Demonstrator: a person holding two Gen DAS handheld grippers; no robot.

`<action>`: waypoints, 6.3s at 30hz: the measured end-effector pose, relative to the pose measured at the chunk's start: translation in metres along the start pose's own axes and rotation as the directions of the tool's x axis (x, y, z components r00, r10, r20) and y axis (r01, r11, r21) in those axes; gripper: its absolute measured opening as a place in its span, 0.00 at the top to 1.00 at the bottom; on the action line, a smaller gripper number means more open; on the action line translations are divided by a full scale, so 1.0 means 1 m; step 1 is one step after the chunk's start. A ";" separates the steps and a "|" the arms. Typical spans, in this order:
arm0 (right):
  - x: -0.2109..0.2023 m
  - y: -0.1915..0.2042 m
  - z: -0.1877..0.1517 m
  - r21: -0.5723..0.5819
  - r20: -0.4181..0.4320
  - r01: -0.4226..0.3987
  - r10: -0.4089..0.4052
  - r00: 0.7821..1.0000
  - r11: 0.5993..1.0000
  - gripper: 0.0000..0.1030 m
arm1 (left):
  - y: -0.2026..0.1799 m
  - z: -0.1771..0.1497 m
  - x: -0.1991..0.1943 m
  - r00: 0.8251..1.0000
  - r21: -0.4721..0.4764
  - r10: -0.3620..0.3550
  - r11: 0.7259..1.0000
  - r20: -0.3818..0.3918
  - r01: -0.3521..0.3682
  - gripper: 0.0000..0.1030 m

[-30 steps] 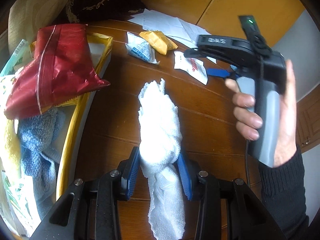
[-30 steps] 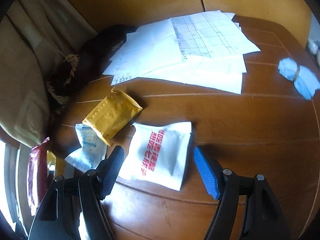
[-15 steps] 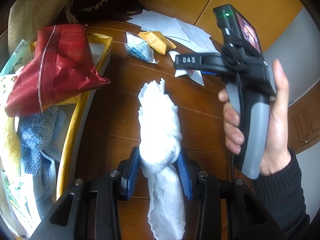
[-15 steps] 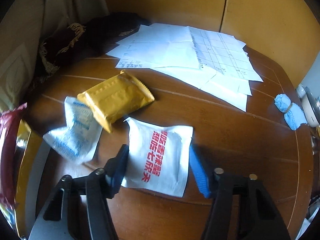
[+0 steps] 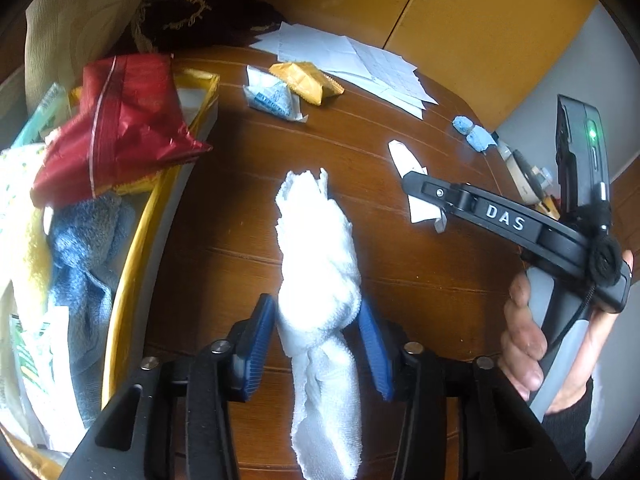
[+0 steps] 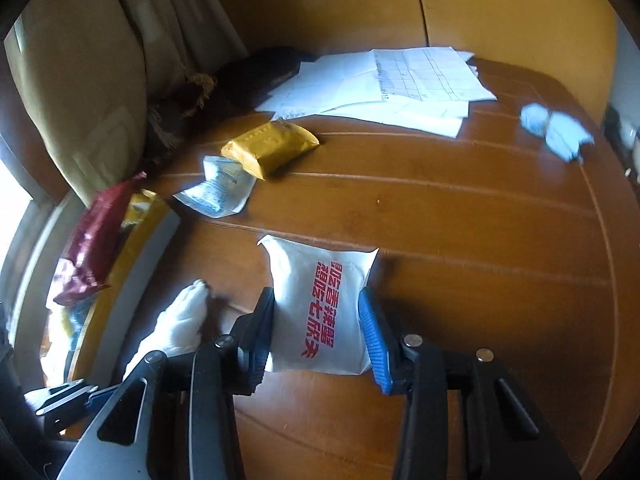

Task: Organize soft objects
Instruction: 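Grasp the white towel with the left gripper while the right grasps the white printed packet, then carry the white towel and white packet over the tray with both grippers, then open both grippers to drop the towel and packet into the tray, then move both open grippers back over the remaining sachets, then grasp the small white sachet with the left gripper while the right grasps the yellow sachet, then carry the white and yellow sachets over the tray with both grippers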

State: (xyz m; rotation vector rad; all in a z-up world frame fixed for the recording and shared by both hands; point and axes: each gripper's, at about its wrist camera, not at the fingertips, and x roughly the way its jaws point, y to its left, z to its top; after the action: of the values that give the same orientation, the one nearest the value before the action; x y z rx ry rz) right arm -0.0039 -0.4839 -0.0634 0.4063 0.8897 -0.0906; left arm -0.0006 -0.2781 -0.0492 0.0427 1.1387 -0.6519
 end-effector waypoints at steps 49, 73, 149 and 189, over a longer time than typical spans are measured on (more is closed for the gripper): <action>-0.019 0.244 -0.068 -0.370 -0.121 -0.369 0.350 0.929 0.852 0.60 | 0.199 -0.005 -0.152 0.952 -0.331 0.071 0.943 0.296 0.032 0.64; -0.023 0.255 -0.078 -0.448 -0.072 -0.305 0.306 0.949 0.840 0.38 | 0.214 -0.014 -0.125 0.934 -0.284 0.166 0.956 0.316 -0.073 0.35; 0.036 0.008 0.066 0.179 -0.095 -0.038 0.056 0.994 0.983 0.57 | 0.047 0.048 -0.086 0.972 0.059 -0.063 0.997 0.224 0.051 0.35; -0.029 -0.051 0.012 0.165 0.089 -0.193 0.181 0.980 0.967 0.57 | 0.016 0.122 -0.065 0.993 0.015 0.013 1.000 0.115 -0.015 0.89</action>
State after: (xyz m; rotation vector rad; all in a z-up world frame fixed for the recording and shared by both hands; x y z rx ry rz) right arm -0.0257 -0.5380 -0.0500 0.6433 0.7702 -0.0083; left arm 0.0918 -0.2782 0.0550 0.0268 1.0215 -0.6428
